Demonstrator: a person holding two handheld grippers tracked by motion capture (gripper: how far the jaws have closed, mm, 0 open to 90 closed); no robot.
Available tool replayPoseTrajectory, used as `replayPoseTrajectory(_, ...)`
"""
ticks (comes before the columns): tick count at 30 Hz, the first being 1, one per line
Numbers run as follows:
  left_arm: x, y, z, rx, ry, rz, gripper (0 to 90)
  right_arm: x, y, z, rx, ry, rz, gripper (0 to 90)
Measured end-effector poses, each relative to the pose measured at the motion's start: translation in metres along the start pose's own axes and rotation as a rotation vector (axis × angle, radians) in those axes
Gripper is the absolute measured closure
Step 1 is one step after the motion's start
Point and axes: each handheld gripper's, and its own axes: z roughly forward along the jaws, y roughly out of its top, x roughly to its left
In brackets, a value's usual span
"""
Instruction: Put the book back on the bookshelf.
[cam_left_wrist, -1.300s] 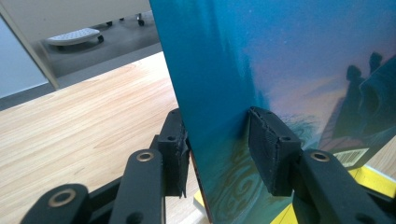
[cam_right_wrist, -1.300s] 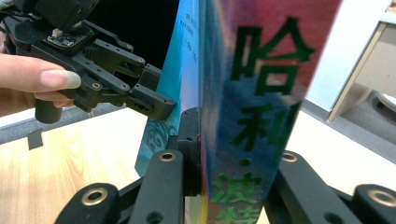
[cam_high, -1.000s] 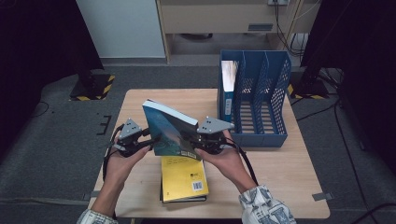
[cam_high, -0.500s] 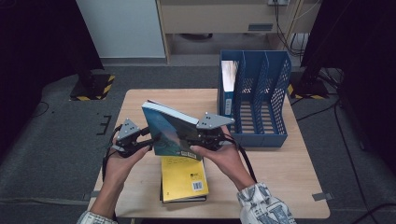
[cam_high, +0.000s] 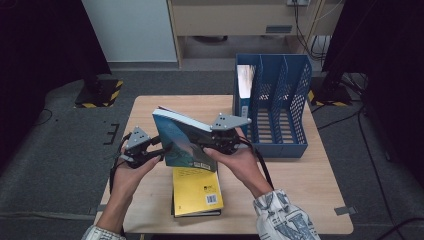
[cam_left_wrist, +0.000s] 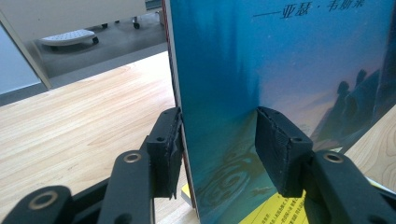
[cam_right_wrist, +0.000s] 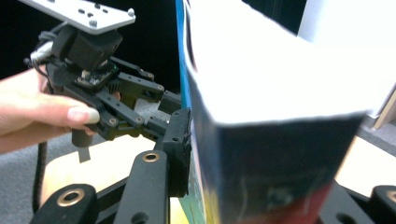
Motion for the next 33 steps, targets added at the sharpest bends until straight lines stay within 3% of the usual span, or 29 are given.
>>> replayPoseTrajectory(14,0.000,0.000,0.000,-0.004,-0.001,-0.005,51.3,-0.010,0.006,0.001,-0.003,0.015,0.054,69.2)
replayPoseTrajectory(33,-0.001,0.000,0.001,-0.002,0.001,-0.009,51.0,-0.007,0.014,0.004,-0.024,0.030,0.037,67.6)
